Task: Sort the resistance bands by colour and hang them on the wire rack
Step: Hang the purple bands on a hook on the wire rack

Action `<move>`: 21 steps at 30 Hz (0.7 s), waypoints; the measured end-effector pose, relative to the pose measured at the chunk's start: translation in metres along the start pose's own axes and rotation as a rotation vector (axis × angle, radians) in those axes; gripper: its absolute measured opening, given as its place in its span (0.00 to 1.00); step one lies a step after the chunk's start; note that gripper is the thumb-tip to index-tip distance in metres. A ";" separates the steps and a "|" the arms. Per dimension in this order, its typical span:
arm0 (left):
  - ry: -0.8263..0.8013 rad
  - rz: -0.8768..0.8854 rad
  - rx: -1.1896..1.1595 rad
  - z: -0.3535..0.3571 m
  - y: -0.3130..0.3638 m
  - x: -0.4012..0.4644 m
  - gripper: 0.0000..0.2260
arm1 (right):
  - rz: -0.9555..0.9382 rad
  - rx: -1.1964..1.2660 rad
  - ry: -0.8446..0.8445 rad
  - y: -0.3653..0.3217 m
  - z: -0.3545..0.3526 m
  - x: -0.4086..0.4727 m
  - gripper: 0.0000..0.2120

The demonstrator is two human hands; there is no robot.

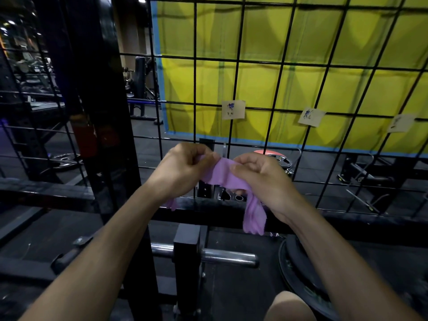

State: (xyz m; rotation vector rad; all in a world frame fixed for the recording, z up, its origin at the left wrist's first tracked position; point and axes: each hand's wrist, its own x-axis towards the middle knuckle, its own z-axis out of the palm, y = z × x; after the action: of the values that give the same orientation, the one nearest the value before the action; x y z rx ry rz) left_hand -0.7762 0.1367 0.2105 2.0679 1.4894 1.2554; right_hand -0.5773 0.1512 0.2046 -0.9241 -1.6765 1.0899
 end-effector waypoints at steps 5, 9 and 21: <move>0.063 0.037 0.153 0.003 0.002 -0.005 0.10 | -0.053 -0.168 0.044 0.009 0.007 0.003 0.07; 0.050 0.011 0.082 0.003 0.002 -0.005 0.11 | 0.007 -0.191 0.041 0.005 0.007 0.002 0.07; -0.094 0.042 0.259 -0.014 0.011 0.001 0.13 | 0.097 -0.172 0.038 -0.003 0.014 -0.002 0.11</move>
State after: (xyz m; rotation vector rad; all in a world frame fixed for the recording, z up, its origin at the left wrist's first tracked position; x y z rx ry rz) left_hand -0.7807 0.1300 0.2268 2.2957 1.6469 1.0083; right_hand -0.5902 0.1452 0.2041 -1.1388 -1.7291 0.9963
